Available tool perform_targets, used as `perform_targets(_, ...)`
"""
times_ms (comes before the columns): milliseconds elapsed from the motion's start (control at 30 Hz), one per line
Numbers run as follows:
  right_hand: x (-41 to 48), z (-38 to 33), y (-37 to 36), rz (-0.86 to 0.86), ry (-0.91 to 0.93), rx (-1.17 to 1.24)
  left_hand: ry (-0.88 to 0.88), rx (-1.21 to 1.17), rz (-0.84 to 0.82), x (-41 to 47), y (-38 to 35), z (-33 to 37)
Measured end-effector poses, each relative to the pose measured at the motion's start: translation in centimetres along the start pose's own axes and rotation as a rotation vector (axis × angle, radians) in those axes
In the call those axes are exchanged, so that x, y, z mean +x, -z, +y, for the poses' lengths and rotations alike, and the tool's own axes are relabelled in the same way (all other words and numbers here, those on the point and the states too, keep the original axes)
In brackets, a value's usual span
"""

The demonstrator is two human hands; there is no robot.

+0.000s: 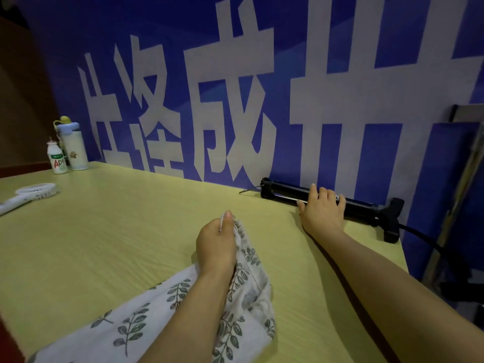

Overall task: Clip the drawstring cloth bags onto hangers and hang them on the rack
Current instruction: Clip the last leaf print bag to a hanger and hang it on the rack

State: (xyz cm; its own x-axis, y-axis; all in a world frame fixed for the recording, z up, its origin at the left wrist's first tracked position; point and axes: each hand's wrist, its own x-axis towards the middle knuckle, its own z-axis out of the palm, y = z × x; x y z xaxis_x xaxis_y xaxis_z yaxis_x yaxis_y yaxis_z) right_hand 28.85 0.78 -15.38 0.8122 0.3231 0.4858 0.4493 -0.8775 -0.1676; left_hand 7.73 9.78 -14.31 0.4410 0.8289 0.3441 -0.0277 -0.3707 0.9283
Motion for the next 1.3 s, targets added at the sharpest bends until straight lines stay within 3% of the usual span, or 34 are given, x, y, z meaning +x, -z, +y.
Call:
perform_targets(300,-0.5,0.0,1.0,-0.007,0.172,-0.043,0.023,-0.024,0.028,0.2,-0.3,0.0)
perform_targets(600,-6.4,-2.1,6.7,-0.064,0.602,-0.011,0.060,0.102,0.158,-1.5,1.3,0.7)
perform_targets(800,-10.1,-3.6,12.0,-0.017,0.695,0.044,0.012,0.086,0.264,-3.9,7.1,2.6)
perform_targets(900,-12.1,-4.1,15.1,0.019,0.704,0.080,0.013,0.014,0.233,-4.9,10.9,4.4)
perform_targets(1100,-14.5,-5.1,19.0,0.028,0.621,0.233,-0.150,0.210,0.451,-8.2,14.7,8.1)
perform_targets(1233,-15.9,-5.3,21.5,0.042,0.621,0.252,-0.456,0.421,0.324,-8.8,16.4,10.1)
perform_targets(1300,-16.4,-5.4,22.2,0.046,0.617,0.272,-0.520,0.485,0.227,-8.7,16.6,10.9)
